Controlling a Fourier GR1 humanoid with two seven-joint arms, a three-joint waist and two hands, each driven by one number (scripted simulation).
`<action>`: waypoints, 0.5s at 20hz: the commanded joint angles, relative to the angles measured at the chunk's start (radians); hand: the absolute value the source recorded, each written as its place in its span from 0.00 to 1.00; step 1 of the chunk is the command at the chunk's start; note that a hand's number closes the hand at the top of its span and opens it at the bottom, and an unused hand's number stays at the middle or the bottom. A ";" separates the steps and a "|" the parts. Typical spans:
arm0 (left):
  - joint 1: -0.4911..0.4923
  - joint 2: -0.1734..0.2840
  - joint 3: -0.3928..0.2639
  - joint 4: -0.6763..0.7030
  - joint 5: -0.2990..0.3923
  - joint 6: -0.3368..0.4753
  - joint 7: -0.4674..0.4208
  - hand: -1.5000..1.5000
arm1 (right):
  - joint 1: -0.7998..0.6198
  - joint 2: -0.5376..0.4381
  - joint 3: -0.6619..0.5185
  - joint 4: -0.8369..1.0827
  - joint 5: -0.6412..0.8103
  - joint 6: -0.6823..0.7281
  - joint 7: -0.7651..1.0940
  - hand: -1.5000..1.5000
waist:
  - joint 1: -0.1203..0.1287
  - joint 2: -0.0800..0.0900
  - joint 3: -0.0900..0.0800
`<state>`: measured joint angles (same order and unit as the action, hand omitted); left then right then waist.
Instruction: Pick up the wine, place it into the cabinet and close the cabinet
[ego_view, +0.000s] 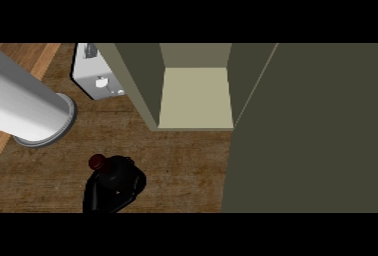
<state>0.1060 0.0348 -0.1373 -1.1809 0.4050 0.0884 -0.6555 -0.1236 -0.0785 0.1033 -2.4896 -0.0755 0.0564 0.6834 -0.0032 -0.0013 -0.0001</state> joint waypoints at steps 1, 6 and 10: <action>-0.013 -0.024 -0.027 0.074 -0.065 0.000 -0.066 1.00 | 0.023 0.001 -0.040 -0.101 -0.077 -0.010 0.043 0.00 | -0.001 0.001 0.000; -0.088 0.177 0.043 0.044 -0.002 -0.181 0.070 1.00 | -0.008 0.008 0.004 -0.090 -0.024 -0.019 0.044 0.00 | -0.001 0.000 0.000; -0.151 0.247 0.065 0.173 -0.073 -0.245 -0.029 1.00 | 0.040 0.001 -0.016 -0.073 -0.051 0.013 0.008 0.00 | -0.006 0.001 0.000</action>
<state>0.0056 0.2307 -0.0832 -1.0809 0.3845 -0.1113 -0.6311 -0.1116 -0.0736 0.1046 -2.4850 -0.0680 0.0652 0.6631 -0.0076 -0.0009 -0.0002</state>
